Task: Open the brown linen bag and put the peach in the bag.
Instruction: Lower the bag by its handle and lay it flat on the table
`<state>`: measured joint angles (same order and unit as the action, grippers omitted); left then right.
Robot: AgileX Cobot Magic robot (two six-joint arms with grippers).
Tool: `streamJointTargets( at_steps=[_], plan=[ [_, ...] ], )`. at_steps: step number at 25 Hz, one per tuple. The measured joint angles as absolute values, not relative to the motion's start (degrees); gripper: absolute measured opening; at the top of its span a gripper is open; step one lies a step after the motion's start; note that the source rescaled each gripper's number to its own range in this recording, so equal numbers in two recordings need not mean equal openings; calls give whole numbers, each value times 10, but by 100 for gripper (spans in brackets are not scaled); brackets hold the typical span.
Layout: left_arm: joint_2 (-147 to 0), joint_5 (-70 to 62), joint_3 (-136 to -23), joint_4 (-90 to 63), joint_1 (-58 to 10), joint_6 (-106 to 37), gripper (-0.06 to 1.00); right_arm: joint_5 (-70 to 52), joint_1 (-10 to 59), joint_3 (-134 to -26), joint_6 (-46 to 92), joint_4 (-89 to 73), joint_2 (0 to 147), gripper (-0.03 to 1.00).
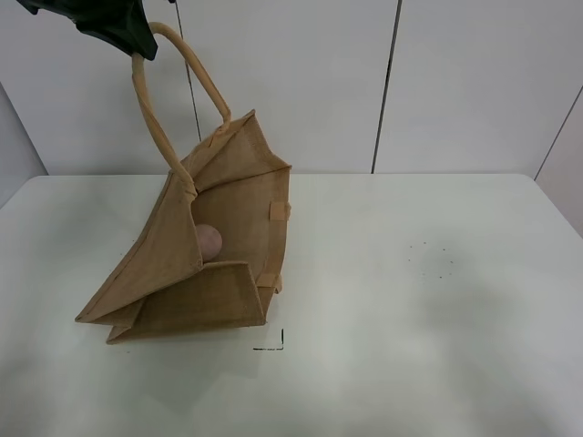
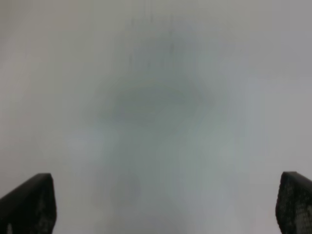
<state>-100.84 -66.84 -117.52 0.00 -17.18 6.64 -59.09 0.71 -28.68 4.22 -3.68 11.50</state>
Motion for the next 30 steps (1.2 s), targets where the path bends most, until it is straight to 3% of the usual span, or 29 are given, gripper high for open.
streamJointTargets(
  at_steps=[6, 14, 30],
  plan=[
    [-1008, -668, -1175, 0, -172, 66, 0, -591, 7, -286, 42, -37, 5, 100],
    [-1008, -639, -1130, -4, -172, 66, 0, -591, 12, -286, 42, -37, -2, 100],
    [-1008, -324, -795, -55, -172, 66, 0, -591, 12, -286, 41, -40, -2, 100]
  ],
)
